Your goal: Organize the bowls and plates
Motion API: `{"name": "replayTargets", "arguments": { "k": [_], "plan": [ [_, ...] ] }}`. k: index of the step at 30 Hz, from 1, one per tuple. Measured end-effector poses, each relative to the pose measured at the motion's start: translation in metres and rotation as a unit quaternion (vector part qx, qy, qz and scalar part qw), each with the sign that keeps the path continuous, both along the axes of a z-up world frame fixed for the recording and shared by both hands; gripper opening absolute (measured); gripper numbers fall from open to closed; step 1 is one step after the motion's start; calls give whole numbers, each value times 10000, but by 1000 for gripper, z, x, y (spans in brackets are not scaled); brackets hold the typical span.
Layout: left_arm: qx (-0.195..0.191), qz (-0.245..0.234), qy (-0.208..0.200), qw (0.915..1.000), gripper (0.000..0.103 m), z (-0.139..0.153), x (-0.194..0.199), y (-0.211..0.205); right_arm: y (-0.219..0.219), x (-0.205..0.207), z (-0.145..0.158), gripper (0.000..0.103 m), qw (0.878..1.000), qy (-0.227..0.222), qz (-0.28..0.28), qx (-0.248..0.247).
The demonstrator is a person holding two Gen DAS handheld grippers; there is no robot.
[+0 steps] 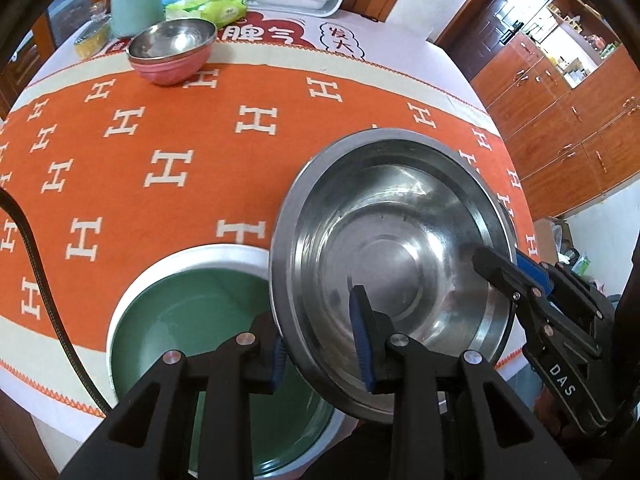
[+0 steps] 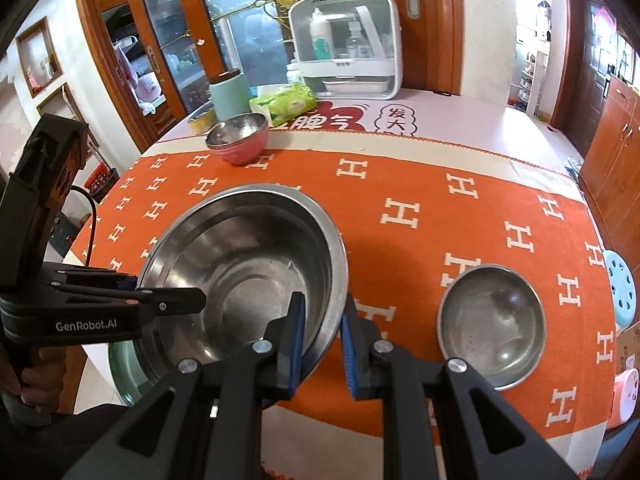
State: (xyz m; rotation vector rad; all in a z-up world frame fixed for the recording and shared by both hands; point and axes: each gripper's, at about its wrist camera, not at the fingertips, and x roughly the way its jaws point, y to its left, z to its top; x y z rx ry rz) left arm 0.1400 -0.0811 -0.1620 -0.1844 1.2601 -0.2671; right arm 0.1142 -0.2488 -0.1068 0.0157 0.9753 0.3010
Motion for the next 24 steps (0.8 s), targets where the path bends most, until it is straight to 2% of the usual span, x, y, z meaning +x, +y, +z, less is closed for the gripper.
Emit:
{"name": "replayTargets", "arguments": {
  "k": [5, 13, 24],
  "plan": [
    [-157, 117, -146, 9997, 27, 10, -13, 24, 19, -8, 3, 17, 10000, -5, 58, 73],
    [-209, 210, -99, 9995, 27, 15, -24, 67, 62, -19, 6, 17, 9998, -9, 137, 106],
    [-128, 403, -261, 9988, 27, 26, -45, 141, 132, -27, 10, 18, 9992, 7, 366, 182]
  ]
}}
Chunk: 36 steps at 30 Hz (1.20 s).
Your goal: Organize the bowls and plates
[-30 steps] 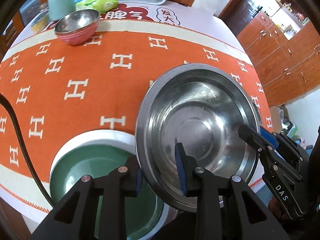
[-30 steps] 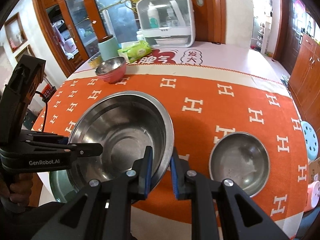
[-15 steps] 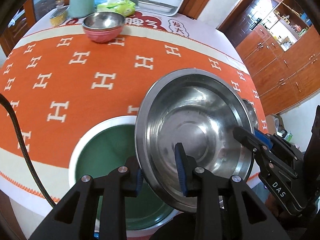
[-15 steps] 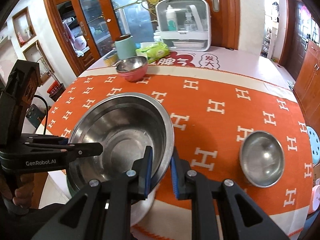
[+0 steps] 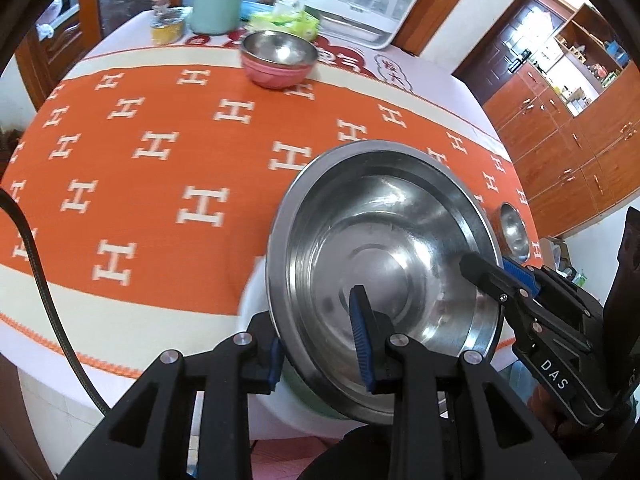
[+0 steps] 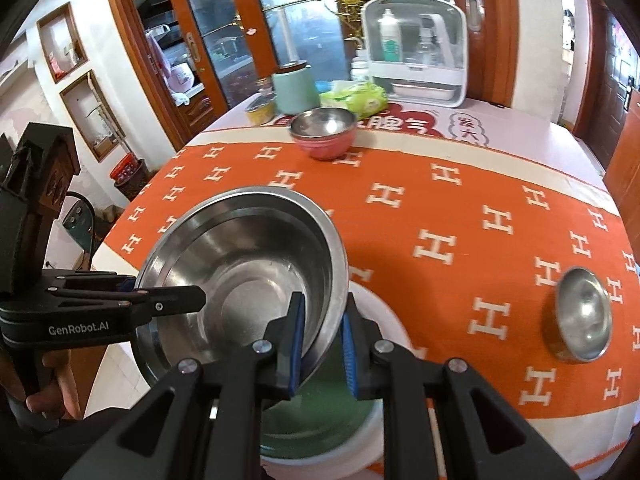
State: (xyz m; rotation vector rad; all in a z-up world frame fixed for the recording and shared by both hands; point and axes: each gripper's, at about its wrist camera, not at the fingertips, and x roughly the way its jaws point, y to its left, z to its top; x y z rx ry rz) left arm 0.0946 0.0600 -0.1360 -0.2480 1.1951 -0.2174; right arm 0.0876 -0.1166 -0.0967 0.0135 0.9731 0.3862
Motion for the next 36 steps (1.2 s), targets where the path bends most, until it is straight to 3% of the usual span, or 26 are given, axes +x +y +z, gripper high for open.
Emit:
{"name": "replayTargets", "arguments": {
  "k": [17, 36],
  "plan": [
    [336, 175, -24, 9993, 28, -5, -22, 97, 92, -7, -13, 19, 9992, 235, 307, 48],
    [350, 249, 501, 9978, 28, -53, -12, 157, 155, 2, -55, 21, 9961, 795, 343, -176]
  ]
}}
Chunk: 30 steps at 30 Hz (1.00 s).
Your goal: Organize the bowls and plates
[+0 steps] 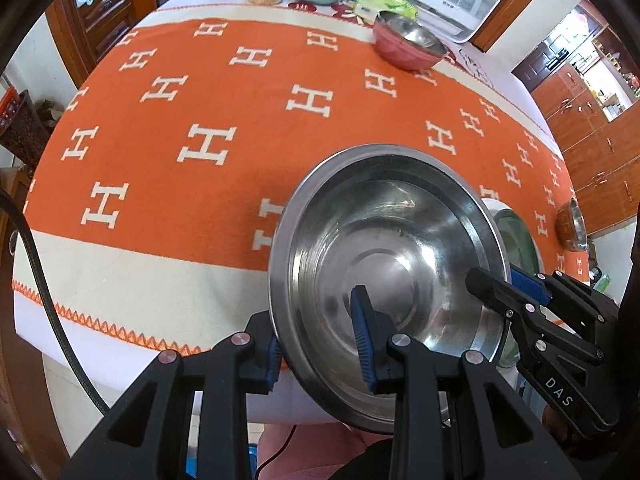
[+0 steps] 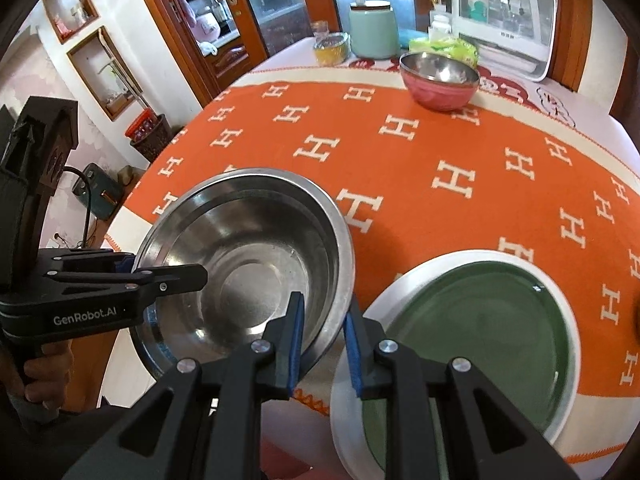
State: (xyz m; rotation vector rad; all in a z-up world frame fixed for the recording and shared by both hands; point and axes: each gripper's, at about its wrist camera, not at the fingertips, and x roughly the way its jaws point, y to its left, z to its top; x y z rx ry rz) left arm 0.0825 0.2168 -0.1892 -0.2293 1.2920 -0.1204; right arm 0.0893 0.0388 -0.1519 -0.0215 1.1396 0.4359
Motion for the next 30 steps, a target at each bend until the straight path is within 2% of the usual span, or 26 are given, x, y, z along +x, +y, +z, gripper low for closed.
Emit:
{"name": "replayTargets", "arguments": {
  "k": [9, 16, 20, 25, 30],
  "plan": [
    [-21, -283, 374, 9989, 28, -28, 19, 12, 15, 12, -17, 21, 9993, 252, -186, -182],
    [14, -543, 414, 9977, 32, -36, 32, 18, 15, 16, -20, 21, 9980, 343, -448, -290],
    [35, -624, 329, 9975, 33, -31, 42, 20, 12, 18, -16, 23, 9973, 313, -554, -376],
    [13, -631, 165, 9979, 33, -19, 54, 22, 3, 24, -1, 32, 9971, 144, -697, -281],
    [-26, -646, -1, 9979, 34, -3, 67, 22, -7, 35, 14, 34, 9963, 27, -842, -140]
  ]
}}
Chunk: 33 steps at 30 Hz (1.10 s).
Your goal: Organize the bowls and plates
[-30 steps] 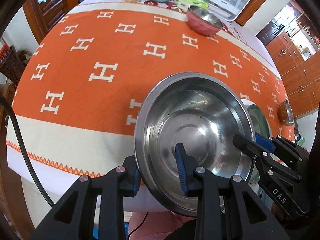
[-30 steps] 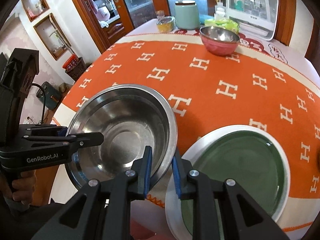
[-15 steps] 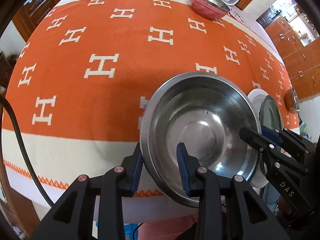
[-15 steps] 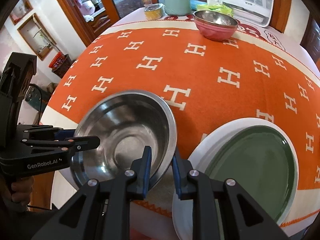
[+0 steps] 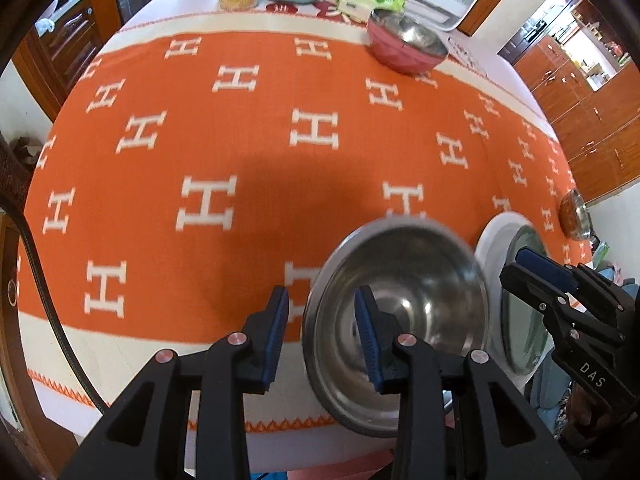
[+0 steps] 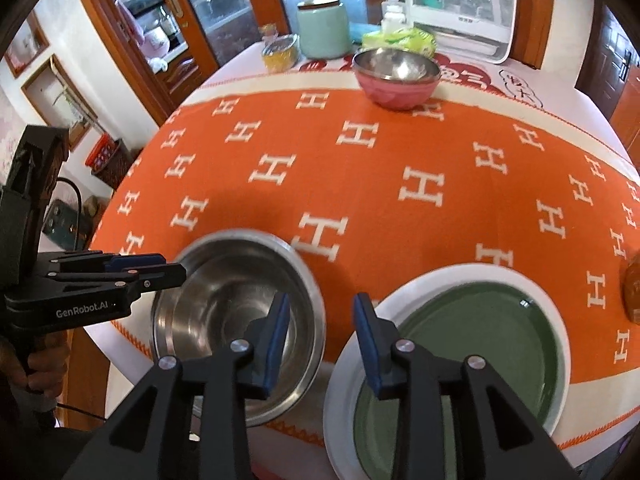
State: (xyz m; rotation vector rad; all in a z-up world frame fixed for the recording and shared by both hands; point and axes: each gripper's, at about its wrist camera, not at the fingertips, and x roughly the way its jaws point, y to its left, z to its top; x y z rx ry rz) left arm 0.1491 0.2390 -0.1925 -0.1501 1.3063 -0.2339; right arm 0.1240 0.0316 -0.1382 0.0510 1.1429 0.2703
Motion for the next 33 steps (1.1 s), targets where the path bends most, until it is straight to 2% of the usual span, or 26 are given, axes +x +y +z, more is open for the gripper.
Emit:
{"name": "replayTargets", "arguments": {
  "k": [3, 5, 7, 11, 24, 28, 33],
  "plan": [
    [0, -166, -78, 9998, 35, 12, 9, -4, -6, 8, 8, 39, 9998, -124, -81, 96],
    [25, -231, -119, 9997, 37, 19, 16, -8, -10, 15, 13, 40, 9996, -208, -132, 134],
    [28, -282, -160, 9995, 45, 25, 22, -12, -14, 24, 16, 40, 9994, -271, -168, 132],
    [130, -415, -337, 9985, 48, 43, 39, -24, -24, 42, 26, 40, 9986, -448, -211, 186],
    [572, -413, -644, 9954, 68, 91, 101, -56, -59, 106, 54, 42, 9953, -776, -399, 412],
    [653, -495, -720, 9940, 70, 101, 124, -70, -72, 126, 59, 50, 9930, -878, -534, 581],
    [774, -559, -764, 9925, 70, 102, 149, -85, -84, 147, 61, 53, 9906, -1002, -637, 686]
  ]
}}
